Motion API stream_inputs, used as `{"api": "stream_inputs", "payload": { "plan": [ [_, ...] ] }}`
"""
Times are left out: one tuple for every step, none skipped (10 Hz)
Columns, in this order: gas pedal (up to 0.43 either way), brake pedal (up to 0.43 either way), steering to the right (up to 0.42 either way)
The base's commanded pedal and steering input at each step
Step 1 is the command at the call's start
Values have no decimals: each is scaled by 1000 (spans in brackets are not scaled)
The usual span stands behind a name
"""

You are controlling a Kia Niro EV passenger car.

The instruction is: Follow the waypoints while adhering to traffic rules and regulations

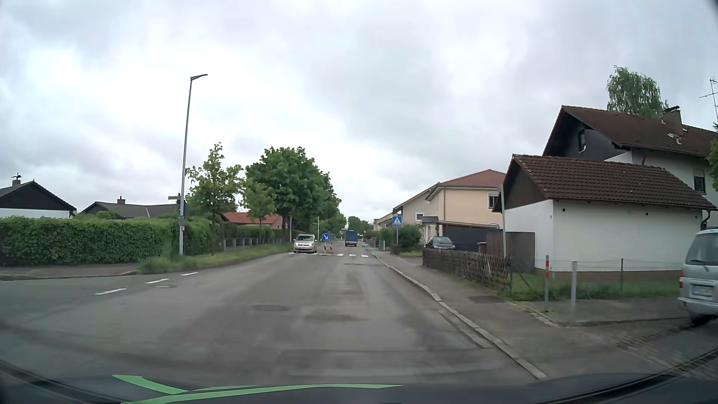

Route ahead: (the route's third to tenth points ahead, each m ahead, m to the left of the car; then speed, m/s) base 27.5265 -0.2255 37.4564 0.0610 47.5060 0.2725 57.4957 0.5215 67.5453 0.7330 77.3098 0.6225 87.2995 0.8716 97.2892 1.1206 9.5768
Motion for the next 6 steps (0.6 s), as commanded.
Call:
{"api": "stream_inputs", "payload": {
  "plan": [
    [138, 0, -5],
    [138, 0, -5],
    [138, 0, -4],
    [138, 0, -3],
    [138, 0, -3],
    [138, 0, -3]
  ]
}}
